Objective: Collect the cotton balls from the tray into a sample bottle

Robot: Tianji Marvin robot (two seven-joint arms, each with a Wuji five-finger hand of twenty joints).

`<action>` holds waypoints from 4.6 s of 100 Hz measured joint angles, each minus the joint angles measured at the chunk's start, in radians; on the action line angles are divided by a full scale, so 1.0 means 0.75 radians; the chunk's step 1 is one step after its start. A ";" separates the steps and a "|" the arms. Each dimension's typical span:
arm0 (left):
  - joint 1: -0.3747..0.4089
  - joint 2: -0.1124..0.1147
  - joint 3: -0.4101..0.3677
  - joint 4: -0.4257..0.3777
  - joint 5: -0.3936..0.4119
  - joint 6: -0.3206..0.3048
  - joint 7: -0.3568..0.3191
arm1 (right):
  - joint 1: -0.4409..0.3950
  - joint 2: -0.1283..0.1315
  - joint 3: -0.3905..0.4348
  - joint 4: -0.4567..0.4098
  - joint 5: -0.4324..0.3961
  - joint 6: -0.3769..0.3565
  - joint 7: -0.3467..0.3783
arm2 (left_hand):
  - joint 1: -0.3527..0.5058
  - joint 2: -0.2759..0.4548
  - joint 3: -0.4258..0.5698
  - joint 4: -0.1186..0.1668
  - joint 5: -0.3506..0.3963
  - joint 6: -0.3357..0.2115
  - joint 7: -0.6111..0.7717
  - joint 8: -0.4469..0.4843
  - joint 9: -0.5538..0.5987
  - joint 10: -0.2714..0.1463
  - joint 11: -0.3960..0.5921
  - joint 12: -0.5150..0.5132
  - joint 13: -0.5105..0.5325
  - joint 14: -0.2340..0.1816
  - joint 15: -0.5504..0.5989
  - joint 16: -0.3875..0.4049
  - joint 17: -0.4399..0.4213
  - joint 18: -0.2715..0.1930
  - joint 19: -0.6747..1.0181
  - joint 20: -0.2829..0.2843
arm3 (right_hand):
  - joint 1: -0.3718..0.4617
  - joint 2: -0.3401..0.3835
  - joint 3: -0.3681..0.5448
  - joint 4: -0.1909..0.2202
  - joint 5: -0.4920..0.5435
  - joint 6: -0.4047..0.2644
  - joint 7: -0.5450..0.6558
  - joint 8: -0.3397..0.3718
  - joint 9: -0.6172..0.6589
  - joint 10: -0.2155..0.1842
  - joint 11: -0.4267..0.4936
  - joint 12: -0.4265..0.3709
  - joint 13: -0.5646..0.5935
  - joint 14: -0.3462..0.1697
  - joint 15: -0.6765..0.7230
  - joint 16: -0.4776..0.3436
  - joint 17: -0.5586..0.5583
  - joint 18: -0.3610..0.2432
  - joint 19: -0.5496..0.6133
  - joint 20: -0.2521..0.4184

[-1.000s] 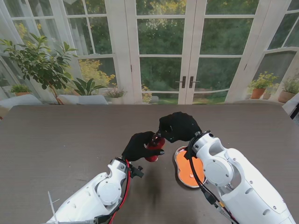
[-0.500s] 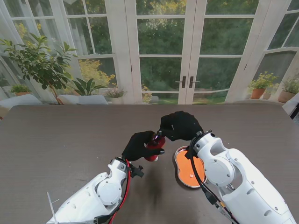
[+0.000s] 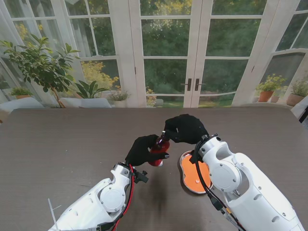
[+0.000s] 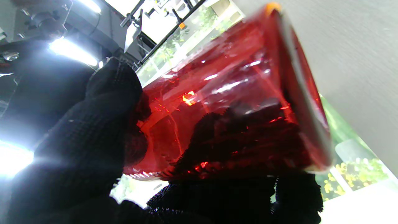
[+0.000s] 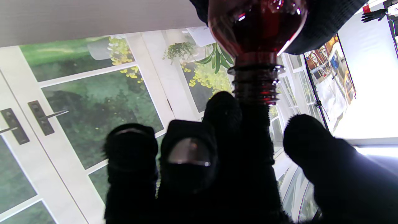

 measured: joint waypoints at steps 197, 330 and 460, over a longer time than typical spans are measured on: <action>0.000 -0.053 0.006 0.043 0.037 0.003 0.182 | 0.016 -0.026 0.000 0.052 0.050 -0.012 -0.106 | 0.029 -0.033 0.001 0.000 0.000 0.000 0.010 -0.024 0.003 0.000 -0.030 0.034 0.000 0.000 -0.002 0.000 0.000 0.000 0.000 0.000 | 0.204 -0.389 0.109 -0.038 -0.181 0.103 0.147 -0.055 0.000 0.016 0.019 0.014 0.000 0.007 0.012 0.000 0.014 0.006 0.001 0.000; -0.004 -0.067 0.002 0.047 0.008 0.007 0.184 | 0.008 -0.038 0.043 0.051 0.054 -0.005 -0.144 | 0.030 -0.033 0.001 0.000 0.000 0.000 0.018 -0.026 0.013 0.000 -0.031 0.034 0.000 0.000 -0.003 0.000 0.000 0.000 0.000 0.000 | 0.181 -0.430 0.124 -0.077 -0.265 0.047 0.175 -0.054 -0.102 0.027 -0.084 -0.068 0.000 -0.014 -0.037 -0.001 -0.003 0.006 0.001 0.000; 0.133 0.058 -0.163 -0.173 0.116 0.043 -0.010 | 0.014 0.075 0.073 0.493 -0.440 -0.417 -0.205 | 0.030 -0.033 0.001 0.000 0.000 0.000 0.019 -0.026 0.014 0.000 -0.031 0.034 0.000 0.000 -0.003 0.000 0.000 0.000 0.000 0.000 | 0.094 -0.922 0.154 0.041 -0.018 -0.046 -0.304 0.125 -0.053 0.010 -0.100 -0.097 0.000 -0.031 -0.056 -0.017 0.035 0.006 0.001 0.000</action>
